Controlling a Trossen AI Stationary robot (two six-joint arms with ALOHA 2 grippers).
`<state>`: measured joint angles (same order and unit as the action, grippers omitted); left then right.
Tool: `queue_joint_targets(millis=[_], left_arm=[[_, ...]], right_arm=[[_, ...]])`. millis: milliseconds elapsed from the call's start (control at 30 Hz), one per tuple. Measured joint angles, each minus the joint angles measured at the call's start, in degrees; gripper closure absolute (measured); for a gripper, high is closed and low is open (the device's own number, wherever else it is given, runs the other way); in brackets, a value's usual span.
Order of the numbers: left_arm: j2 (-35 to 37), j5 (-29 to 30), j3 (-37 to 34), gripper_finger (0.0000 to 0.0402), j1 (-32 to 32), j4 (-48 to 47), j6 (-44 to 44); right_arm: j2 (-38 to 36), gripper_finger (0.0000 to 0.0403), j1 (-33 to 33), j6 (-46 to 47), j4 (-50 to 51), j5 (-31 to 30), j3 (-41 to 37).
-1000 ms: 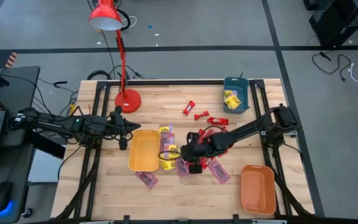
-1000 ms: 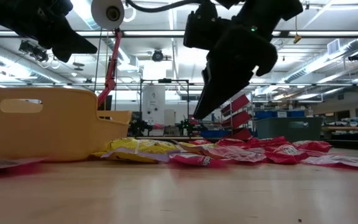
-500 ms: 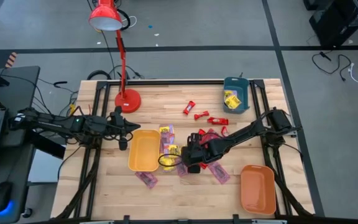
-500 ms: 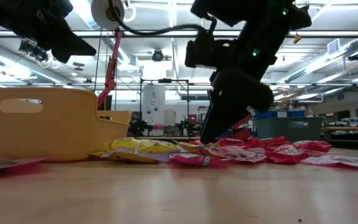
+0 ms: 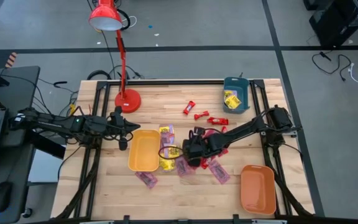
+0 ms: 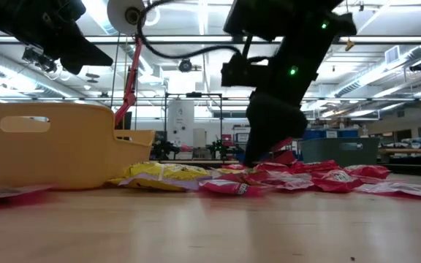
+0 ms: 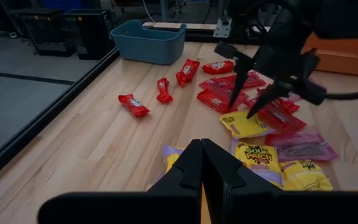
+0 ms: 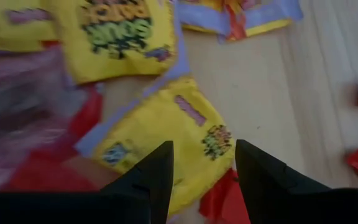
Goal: Sort candy
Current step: Put the yellow candy pack into the blue bin
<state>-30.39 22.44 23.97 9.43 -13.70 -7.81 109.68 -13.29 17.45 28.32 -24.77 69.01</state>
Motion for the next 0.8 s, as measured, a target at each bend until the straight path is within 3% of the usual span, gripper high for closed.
queue_joint_targets(millis=[267,800], left_arm=[[0.0,0.0,0.0,0.0394,0.0,0.0,0.0],[0.0,0.0,0.0,0.0394,0.0,-1.5,-0.1]], right_arm=[[-1.2,0.0247,-2.4,3.5,-2.0,3.8,0.0],[2.4,0.0247,-3.9,5.4,-5.8,3.2,0.0]])
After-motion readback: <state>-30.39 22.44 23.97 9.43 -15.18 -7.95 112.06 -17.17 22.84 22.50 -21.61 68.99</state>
